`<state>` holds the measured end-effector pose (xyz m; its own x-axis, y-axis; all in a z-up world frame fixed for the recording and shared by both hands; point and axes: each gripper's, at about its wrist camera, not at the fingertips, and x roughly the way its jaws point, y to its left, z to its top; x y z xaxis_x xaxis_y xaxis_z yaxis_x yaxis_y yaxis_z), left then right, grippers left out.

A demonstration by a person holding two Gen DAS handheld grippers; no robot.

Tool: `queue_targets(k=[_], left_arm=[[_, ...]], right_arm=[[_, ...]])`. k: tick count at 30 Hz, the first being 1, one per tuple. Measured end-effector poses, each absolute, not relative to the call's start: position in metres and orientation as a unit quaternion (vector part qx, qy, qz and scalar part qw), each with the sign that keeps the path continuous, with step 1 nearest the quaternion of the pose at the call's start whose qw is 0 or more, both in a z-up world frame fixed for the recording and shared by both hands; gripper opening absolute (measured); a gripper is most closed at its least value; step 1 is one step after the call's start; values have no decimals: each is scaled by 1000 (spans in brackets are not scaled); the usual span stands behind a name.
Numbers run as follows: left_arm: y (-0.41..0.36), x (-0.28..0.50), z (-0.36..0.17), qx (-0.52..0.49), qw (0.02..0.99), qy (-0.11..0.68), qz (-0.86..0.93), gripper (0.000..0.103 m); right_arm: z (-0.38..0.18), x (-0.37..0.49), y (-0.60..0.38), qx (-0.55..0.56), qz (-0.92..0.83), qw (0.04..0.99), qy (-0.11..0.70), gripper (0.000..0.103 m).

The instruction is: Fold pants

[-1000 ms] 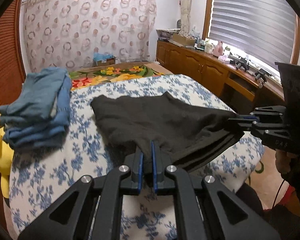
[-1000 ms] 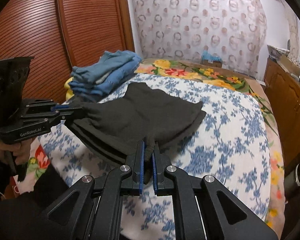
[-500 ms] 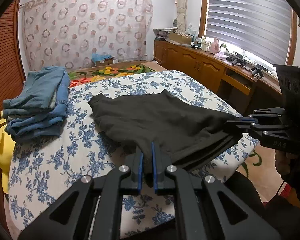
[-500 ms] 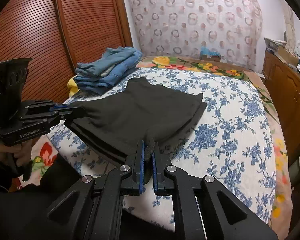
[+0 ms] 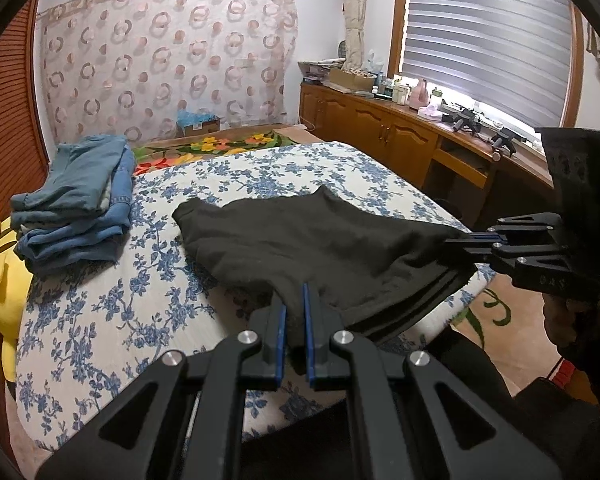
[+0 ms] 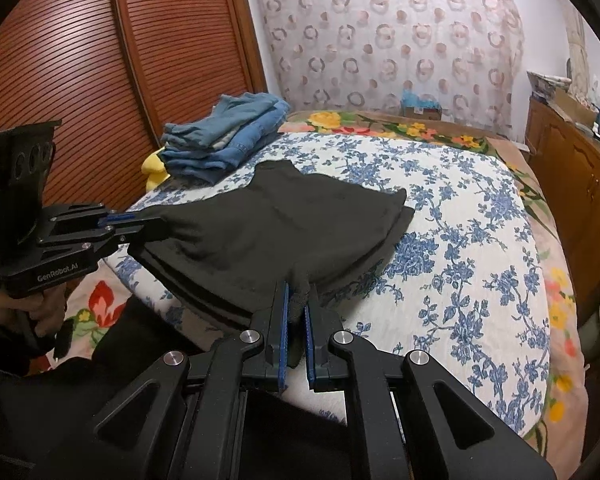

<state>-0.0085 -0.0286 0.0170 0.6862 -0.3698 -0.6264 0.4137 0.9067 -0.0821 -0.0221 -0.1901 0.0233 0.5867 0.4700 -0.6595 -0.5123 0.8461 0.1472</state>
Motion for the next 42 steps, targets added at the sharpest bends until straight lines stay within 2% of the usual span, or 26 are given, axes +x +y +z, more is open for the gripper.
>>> queue_targets(k=[6,19,34,40,42], left_arm=[[-26,-1,20,26,920,328,-214,4],[-26,94,10,16,924,332,-187,4],[-27,152,-18,14,919,360,-161,5],[-29,155,-20,25,919,361,-157,13],[-27,155,-20,29,920,358,-157,24]], right_arm=[[28,-21,-186,-36,271,894,355,4],[27,58,-179,-53,233,910,337,4],[6,115,-178,-32,211,909,357,4],[1,125,-180,-20,211,907,363,5],[0,126,-181,-18,211,908,363,6]])
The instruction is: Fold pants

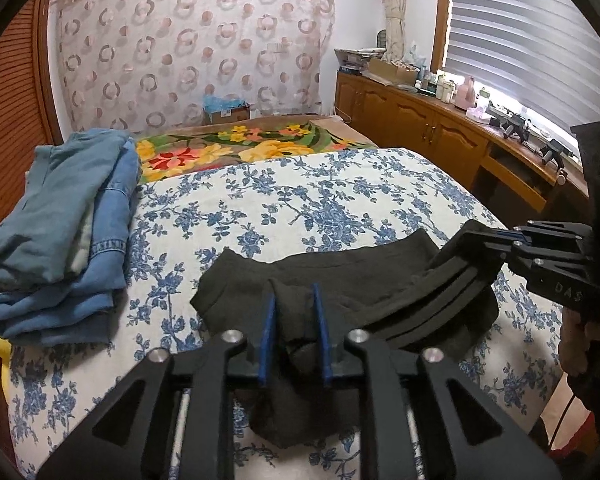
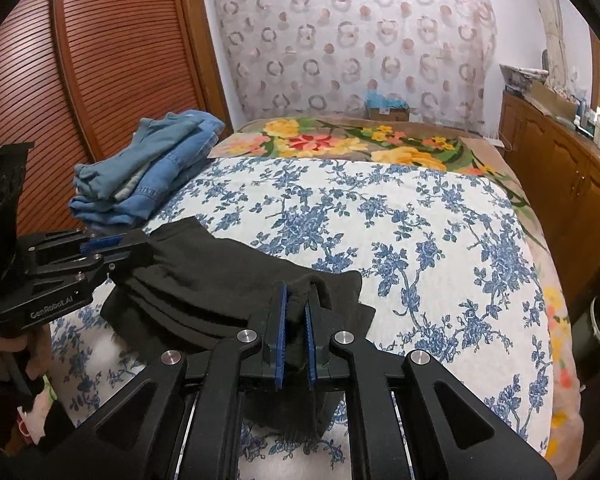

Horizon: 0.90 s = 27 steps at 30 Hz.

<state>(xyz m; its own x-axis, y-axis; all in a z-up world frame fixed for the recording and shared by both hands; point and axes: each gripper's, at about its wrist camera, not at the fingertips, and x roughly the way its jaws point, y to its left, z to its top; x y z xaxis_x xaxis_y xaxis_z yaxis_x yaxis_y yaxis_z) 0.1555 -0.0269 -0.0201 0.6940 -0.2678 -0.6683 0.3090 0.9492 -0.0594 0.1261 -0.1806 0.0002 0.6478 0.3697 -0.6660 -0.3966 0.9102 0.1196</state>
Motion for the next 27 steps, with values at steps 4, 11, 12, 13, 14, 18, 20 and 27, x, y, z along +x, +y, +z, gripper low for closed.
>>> queue_targets(k=[4,11,12,13,14,18,20,27], left_arm=[[-21,155,-19,31,922,353,-152,41],[-13,157,-26,30,918,366,-152,57],[-12,156,-27,28,917,367,-153,58],[-11,156,-29,26,916,370,-155,58],[-9,155,-30,23,915,372,-156,58],[-2,149,-32,10,914,373,-158,58],[1,146,-33,13,913,376,-156,58],[9,129,-33,8,913,375,-161,58]], right_arm=[[0,128,-180,-20,210,908,362,8],[3,132,-181,-27,199,913,355,29],[4,132,-181,-27,198,914,352,29],[5,132,-182,-26,197,915,352,30],[6,132,-183,-25,196,915,352,31],[7,123,-189,-29,196,916,350,31],[5,118,-193,-31,196,914,353,31],[-3,98,-200,-41,202,910,360,32]])
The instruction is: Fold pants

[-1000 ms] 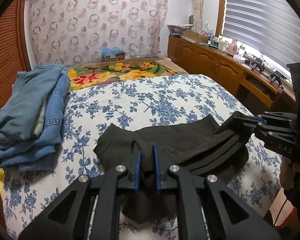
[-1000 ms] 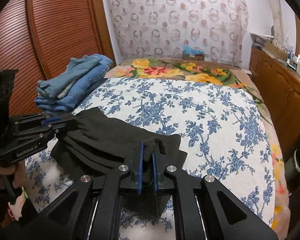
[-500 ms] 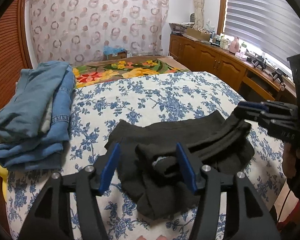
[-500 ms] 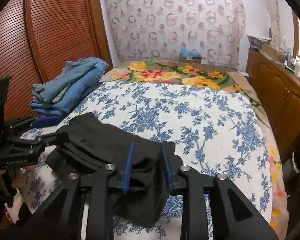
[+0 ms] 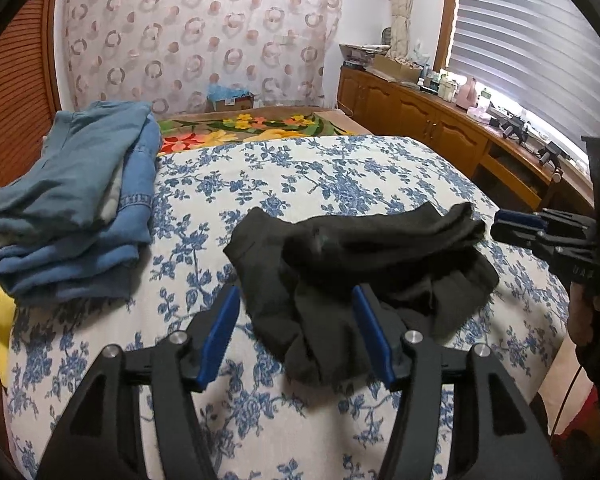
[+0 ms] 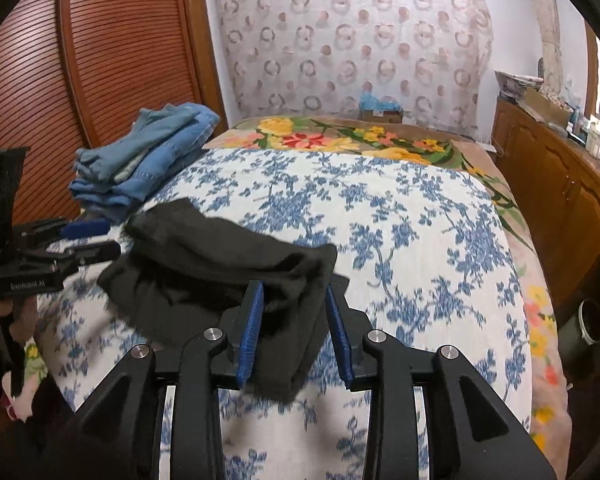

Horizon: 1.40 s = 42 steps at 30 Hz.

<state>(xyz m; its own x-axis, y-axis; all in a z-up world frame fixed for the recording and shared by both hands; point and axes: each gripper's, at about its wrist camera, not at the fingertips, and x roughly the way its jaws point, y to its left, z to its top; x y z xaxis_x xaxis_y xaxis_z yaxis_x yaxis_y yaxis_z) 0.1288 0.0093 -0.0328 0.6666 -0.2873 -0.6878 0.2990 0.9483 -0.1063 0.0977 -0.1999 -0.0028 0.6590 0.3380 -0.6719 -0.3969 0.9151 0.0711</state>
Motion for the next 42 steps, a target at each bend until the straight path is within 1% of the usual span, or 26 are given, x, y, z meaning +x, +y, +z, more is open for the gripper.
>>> queue_targets(k=[8,15,29,36,42], left_arm=[[1,136,-37,21,908,384,-168,58],[-10,166,-43,38,901,396,-172,58],[-17,226,-62,44,887,425,-176,58],[-15,231,-63,37,886,427,-177,58],[-7,219,-54,23,893,415,-174,58]], right_arm=[[-14,99,-193,-63,211,902,373,32],[-24,132,-184,-86,218,892,386,32],[-37,190,-189,-74,221,881,412,32],[-44,196,-189,-72,214,879,419,32],[-31,189,-190,-56,214,885,410,32]])
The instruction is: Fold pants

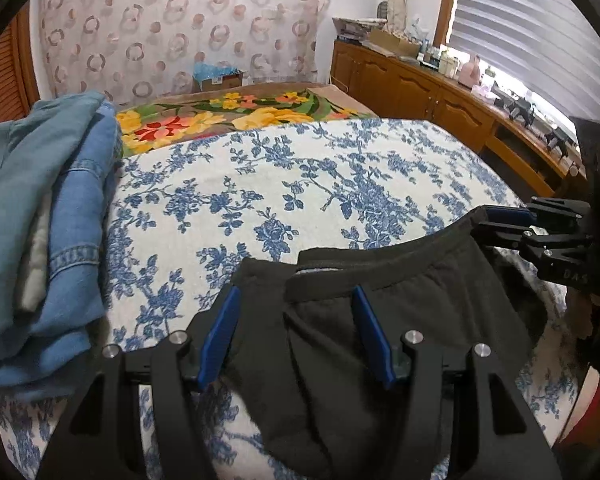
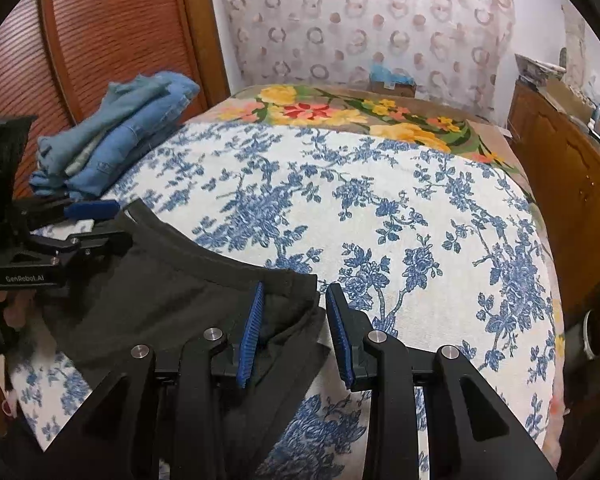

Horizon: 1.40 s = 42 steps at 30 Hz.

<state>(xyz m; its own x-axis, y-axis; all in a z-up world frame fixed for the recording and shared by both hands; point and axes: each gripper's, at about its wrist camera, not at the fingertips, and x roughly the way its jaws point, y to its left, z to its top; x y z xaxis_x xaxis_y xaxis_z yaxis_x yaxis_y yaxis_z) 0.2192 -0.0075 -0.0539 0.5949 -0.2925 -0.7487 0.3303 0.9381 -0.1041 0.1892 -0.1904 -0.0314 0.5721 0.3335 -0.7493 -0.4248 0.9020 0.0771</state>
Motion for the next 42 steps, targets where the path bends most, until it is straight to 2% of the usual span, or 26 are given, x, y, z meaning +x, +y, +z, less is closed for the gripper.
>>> queue_targets(k=[21,34,36,42], left_arm=[[11,123,-47,-13,904,395,-166,58],[1,107,-57,-15,902,394,-176,58],[2,110,-59,-9,903,395,-169,58],[8,118,-69,-8,900,409,-150,58]], right_arm=[[-23,91,-187,-41,204,895,394,33],[-39,72,-201,-31,193,893,405,32],[-41,72,-201,-30,197,891,407,29],[-43,73,-202,-27,211,890,404,5]])
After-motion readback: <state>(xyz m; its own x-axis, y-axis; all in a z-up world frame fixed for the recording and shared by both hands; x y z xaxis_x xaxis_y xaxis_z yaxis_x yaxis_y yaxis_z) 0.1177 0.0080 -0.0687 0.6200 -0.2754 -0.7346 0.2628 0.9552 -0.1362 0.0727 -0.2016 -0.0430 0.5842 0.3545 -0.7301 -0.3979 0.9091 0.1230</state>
